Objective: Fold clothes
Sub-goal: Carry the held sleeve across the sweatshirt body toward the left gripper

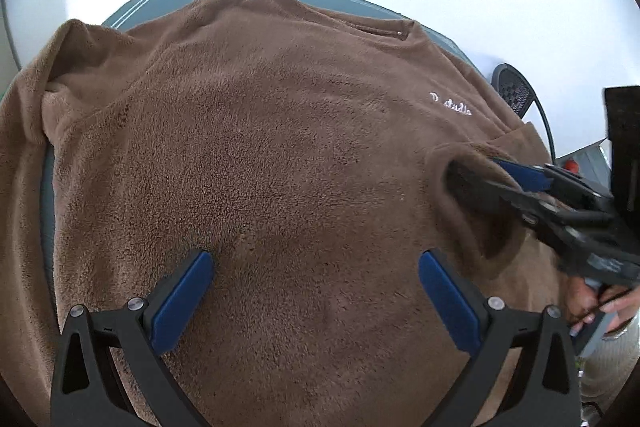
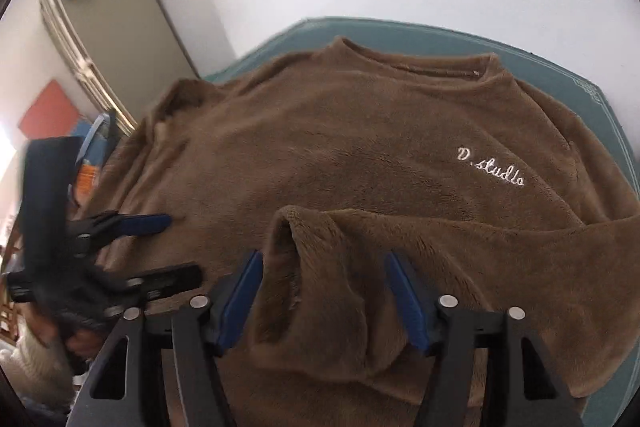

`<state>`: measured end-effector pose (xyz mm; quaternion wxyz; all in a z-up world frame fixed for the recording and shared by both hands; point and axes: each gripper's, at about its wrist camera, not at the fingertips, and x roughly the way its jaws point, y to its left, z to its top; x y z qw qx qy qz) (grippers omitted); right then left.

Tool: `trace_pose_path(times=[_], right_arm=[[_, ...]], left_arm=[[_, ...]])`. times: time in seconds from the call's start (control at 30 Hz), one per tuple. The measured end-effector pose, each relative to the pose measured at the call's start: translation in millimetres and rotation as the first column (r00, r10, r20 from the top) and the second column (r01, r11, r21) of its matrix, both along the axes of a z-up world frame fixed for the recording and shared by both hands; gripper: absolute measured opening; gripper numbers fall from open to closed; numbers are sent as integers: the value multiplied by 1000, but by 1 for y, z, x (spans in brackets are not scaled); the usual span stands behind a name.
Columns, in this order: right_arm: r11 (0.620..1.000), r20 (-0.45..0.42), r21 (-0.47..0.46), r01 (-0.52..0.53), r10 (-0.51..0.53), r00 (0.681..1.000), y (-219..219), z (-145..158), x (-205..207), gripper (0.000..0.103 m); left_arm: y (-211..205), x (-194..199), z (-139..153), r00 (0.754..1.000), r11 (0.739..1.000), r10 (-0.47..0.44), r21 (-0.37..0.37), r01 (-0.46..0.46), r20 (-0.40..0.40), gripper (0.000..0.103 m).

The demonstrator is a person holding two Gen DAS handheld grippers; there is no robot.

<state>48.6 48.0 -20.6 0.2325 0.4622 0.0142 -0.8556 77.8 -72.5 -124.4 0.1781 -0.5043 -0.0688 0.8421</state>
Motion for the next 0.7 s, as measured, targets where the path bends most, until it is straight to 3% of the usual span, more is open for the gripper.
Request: trace_pose_path(times=[0.13, 0.23, 0.3, 0.4, 0.53, 0.7], right_arm=[[988, -23, -155, 19, -23, 999, 28, 21, 18, 66], [969, -28, -227, 100, -109, 994, 62, 21, 27, 66], [966, -35, -227, 127, -138, 990, 76, 14, 31, 66], [968, -33, -219, 125, -136, 990, 84, 3, 41, 66], [989, -77, -114, 93, -102, 992, 72, -16, 50, 66], [991, -100, -114, 65, -77, 992, 68, -27, 60, 66]], left_arm=[[7, 0, 1, 1000, 1000, -15, -9, 15, 9, 103], [5, 1, 11, 995, 989, -69, 139, 59, 69, 103], [7, -1, 18, 985, 961, -126, 262, 92, 116, 103], [19, -6, 28, 966, 926, -187, 359, 113, 179, 103], [35, -19, 29, 959, 932, -183, 347, 100, 217, 103], [55, -37, 13, 943, 937, -155, 346, 47, 293, 103]])
